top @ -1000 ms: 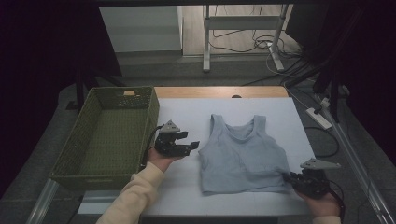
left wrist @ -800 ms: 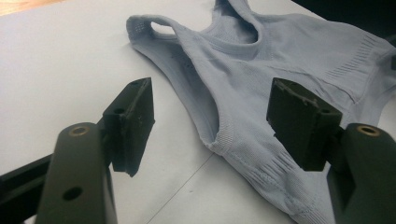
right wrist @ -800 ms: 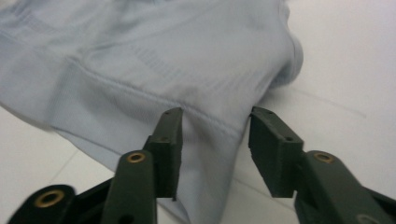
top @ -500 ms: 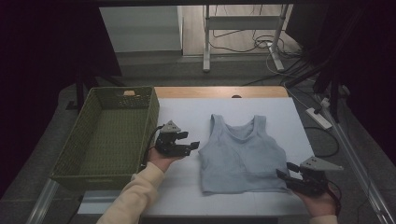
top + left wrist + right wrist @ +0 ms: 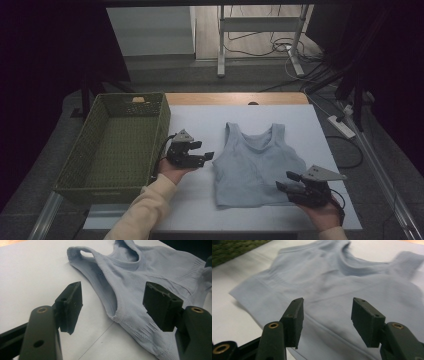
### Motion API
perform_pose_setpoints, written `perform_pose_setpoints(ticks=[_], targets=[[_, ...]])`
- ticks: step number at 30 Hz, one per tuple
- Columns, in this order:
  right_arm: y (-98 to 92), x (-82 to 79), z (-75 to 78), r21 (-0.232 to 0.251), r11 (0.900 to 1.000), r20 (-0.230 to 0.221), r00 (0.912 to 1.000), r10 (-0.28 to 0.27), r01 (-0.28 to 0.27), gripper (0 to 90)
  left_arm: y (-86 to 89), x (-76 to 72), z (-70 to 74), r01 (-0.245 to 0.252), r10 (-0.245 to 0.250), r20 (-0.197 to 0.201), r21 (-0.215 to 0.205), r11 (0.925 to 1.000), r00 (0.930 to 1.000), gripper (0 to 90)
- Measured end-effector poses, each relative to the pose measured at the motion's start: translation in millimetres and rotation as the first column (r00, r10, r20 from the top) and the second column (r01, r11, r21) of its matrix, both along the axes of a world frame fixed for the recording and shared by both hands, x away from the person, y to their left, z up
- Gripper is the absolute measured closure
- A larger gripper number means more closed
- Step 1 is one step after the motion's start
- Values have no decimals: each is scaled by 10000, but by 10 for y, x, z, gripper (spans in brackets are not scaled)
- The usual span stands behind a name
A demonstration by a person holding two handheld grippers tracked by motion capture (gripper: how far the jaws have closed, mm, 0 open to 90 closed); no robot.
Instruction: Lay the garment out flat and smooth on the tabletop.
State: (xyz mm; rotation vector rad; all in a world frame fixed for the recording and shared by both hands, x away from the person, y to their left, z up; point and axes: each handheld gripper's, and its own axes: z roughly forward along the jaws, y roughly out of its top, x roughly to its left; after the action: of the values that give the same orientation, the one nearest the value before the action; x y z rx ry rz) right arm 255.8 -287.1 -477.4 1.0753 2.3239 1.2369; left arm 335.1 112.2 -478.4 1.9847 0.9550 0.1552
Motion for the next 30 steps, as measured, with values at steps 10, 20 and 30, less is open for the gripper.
perform_pose_setpoints(ticks=[10, 20, 30], targets=[[332, 40, -82, -69, 9946, -132, 9946, 1032, -1033, 407, 1, 2, -5, 6, -6, 0, 15, 10000, 10000, 323], [484, 51, -108, 61, 9906, -57, 9906, 1364, -1364, 396, 0, 6, -9, 0, 0, -7, 19, 10000, 10000, 323], [669, 84, -131, 144, 9831, -22, 9832, 1825, -1825, 385, -1, 15, -19, 16, -16, -25, 8, 10000, 10000, 323]])
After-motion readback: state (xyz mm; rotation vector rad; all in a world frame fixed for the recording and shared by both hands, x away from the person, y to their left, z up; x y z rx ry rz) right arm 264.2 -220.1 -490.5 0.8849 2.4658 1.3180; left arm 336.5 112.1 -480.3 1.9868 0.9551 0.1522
